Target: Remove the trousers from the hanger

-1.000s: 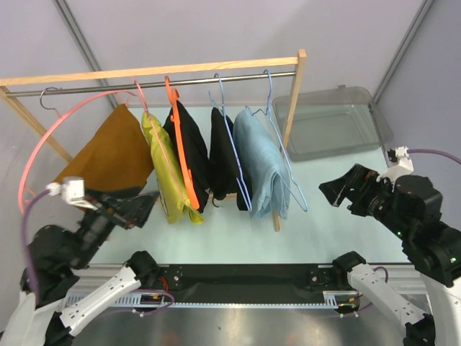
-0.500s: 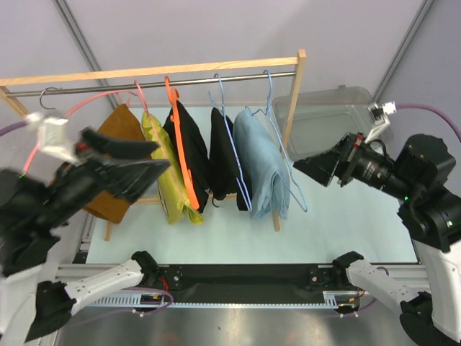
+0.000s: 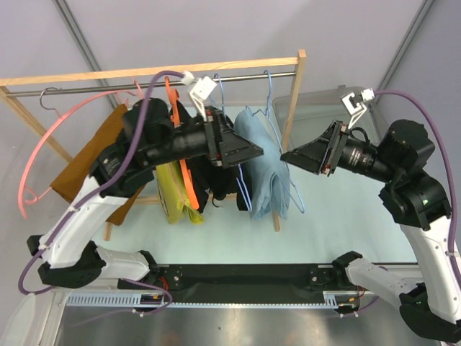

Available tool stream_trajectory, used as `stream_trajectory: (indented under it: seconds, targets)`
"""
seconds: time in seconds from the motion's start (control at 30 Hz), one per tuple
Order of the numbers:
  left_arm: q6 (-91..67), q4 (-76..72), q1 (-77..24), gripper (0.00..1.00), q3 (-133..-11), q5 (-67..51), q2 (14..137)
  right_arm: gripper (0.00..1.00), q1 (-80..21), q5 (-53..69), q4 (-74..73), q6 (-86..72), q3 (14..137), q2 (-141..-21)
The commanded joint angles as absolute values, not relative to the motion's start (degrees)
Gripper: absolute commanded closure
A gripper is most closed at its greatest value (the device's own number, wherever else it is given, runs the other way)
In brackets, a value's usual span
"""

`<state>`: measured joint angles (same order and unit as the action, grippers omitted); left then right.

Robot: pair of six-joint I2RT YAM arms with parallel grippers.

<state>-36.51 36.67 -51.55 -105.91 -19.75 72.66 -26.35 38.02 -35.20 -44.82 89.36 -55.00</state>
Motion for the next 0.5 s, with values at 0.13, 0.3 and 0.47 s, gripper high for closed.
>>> stream_trajectory:
  seconds: [0.13, 0.3, 0.47]
  targets:
    - [-39.8, 32.3, -55.8, 0.52, -106.6, -4.7, 74.1, 0.45, -30.8, 36.3, -30.9, -46.4, 83.9, -51.4]
    - [-43.9, 28.5, -55.8, 0.54, -101.6, -1.9, 73.9, 0.56, -32.4, 35.0, -29.3, -47.1, 79.6, -49.4]
    - [-46.0, 26.4, -55.9, 0.56, -101.7, -2.8, 76.6, 0.72, -33.4, 34.2, -27.5, -47.9, 76.9, -47.5]
